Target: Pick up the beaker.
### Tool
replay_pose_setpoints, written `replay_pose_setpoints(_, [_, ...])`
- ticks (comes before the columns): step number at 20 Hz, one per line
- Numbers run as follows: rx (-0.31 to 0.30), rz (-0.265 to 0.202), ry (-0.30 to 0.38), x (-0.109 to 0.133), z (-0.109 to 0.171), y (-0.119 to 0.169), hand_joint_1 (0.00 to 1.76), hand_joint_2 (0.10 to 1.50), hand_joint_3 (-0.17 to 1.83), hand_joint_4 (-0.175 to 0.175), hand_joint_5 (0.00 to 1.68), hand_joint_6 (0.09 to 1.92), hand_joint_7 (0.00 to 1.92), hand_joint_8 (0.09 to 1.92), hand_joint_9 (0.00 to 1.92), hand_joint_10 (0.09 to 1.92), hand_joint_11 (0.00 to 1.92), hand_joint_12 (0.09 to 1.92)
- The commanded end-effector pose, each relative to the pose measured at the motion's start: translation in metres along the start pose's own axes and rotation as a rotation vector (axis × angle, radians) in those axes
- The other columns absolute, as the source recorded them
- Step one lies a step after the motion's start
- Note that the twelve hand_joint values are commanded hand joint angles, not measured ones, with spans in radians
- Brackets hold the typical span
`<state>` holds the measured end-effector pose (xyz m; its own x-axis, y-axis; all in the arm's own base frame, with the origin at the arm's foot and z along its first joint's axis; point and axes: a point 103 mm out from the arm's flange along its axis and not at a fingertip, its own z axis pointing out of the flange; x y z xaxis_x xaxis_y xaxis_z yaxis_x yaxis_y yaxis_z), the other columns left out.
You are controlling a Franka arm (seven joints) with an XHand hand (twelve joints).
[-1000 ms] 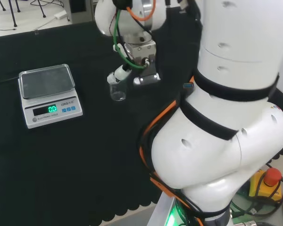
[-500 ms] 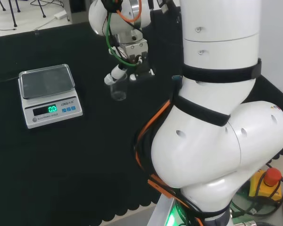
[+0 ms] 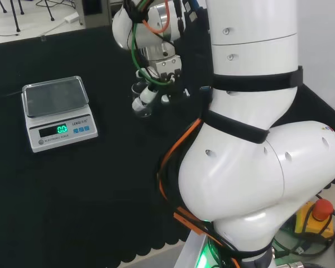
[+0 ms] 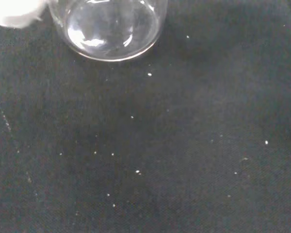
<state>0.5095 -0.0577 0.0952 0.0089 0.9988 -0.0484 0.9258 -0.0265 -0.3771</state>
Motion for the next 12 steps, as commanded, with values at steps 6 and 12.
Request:
replay_pose_setpoints(6, [-0.217,-0.005,0.011,0.031,-0.005,0.009,0.96,0.62,0.59,0.126,0.59,1.01,0.76,0.96,0.95,0.62,0.64,1.29])
replay_pose_setpoints(12, [-0.226,-0.019,-0.001,0.042,-0.004,0.017,1.02,0.62,0.65,0.136,0.71,1.13,0.89,1.03,1.11,0.6,0.83,1.21])
